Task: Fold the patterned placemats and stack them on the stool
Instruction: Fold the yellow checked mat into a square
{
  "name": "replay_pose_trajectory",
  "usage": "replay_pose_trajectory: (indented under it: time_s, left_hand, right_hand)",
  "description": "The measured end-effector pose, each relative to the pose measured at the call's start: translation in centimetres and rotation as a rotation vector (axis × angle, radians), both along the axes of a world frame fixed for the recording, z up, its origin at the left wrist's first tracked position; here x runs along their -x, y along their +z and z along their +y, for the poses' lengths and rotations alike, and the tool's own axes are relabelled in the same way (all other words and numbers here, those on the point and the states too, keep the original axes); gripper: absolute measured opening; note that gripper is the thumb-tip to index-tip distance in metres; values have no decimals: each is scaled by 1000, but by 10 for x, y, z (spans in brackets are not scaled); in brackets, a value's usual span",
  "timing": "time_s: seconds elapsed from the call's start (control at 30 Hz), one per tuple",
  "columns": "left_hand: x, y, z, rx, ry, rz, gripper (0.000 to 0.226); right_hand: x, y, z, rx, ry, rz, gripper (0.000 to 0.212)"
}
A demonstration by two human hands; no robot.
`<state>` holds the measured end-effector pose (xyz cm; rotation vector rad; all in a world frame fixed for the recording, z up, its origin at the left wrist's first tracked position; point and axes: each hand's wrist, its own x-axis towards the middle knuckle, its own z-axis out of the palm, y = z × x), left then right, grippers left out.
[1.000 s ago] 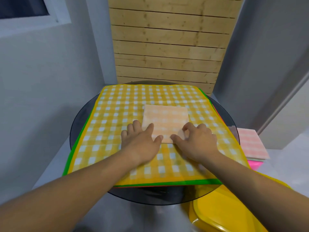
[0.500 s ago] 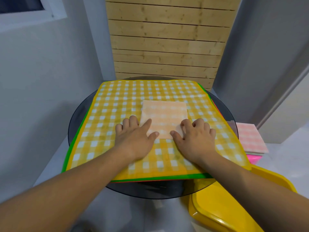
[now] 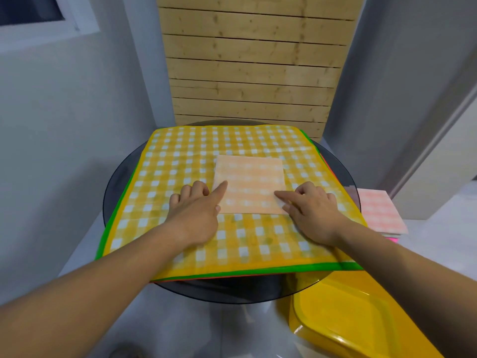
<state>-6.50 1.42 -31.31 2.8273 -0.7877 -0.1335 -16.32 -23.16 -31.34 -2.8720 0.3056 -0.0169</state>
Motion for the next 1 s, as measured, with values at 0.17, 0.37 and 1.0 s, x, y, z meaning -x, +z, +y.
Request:
replay_pose_trajectory:
  time_s: [0.17, 0.37, 1.0]
  left_hand:
    - [-6, 15, -8, 306, 68, 53, 50]
    - [-27, 30, -17, 506, 304, 272, 60]
    - [-9, 43, -40, 887, 156, 290, 43]
  right_hand:
    - [-6, 14, 2, -215, -41, -76, 35]
    - [-22, 31, 13, -520, -284, -241, 28]
    - [-8, 46, 0, -763, -348, -310, 34]
